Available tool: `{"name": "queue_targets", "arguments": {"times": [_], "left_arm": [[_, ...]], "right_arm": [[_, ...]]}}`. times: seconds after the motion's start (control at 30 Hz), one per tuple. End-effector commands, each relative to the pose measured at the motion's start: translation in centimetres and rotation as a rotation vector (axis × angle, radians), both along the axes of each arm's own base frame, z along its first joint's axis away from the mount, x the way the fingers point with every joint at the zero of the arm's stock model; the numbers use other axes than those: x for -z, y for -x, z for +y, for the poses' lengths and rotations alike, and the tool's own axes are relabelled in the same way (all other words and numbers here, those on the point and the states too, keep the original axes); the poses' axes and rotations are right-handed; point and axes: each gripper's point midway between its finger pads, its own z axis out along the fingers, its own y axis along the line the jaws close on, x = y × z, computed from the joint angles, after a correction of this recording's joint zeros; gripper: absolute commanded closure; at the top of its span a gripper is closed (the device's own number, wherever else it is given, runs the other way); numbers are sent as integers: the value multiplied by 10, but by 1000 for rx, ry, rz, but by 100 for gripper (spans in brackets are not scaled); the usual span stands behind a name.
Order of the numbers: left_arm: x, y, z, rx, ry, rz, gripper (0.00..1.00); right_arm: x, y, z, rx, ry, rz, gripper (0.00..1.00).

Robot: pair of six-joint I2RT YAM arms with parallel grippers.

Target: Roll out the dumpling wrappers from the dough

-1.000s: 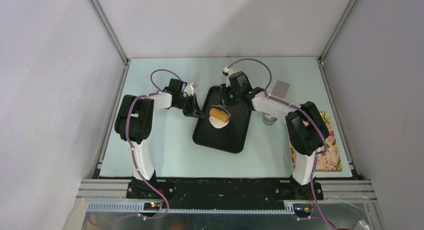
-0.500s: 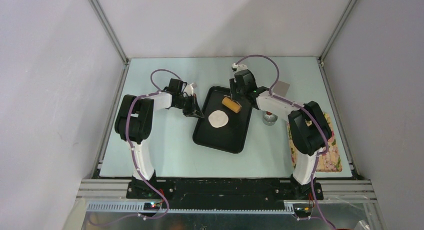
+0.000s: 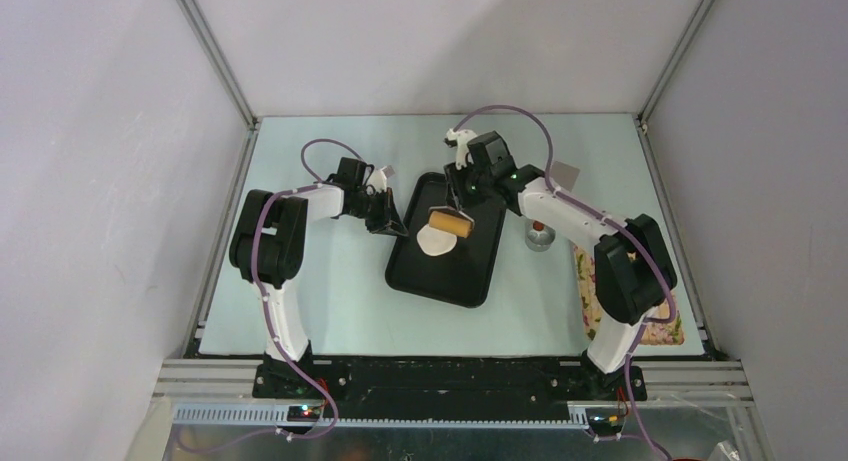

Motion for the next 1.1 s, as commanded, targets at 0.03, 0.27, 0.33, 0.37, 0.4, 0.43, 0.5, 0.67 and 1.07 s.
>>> {"name": "queue_targets", "arguments": {"times": [0.03,0.27,0.33,0.37,0.4,0.43,0.5,0.67,1.07], "left_arm": [[27,17,19,-27,-90,108,100],[26,18,19,-23,-88,106,100],[25,17,19,-24,-85,104,100],[25,17,19,-23,-85,104,100],[25,17,19,-23,-85,104,100],[25,17,19,-23,-84,105,100],[26,18,19,-22,-83,106,100],[25,17,19,-23,-82,105,100],[25,18,19,-23,-82,107,100]], "right_arm": [[-15,26,41,-132,-93,31,100],[39,24,32,-83,-119,147,100],[56,20,17,-34,-92,171,100],[62,19,12,-18,-81,180,100],[72,20,1,10,-59,195,100],[77,20,-4,24,-46,200,100],[90,23,-18,59,-7,211,100],[112,27,-39,129,62,238,100],[132,20,-71,241,167,247,100]]}}
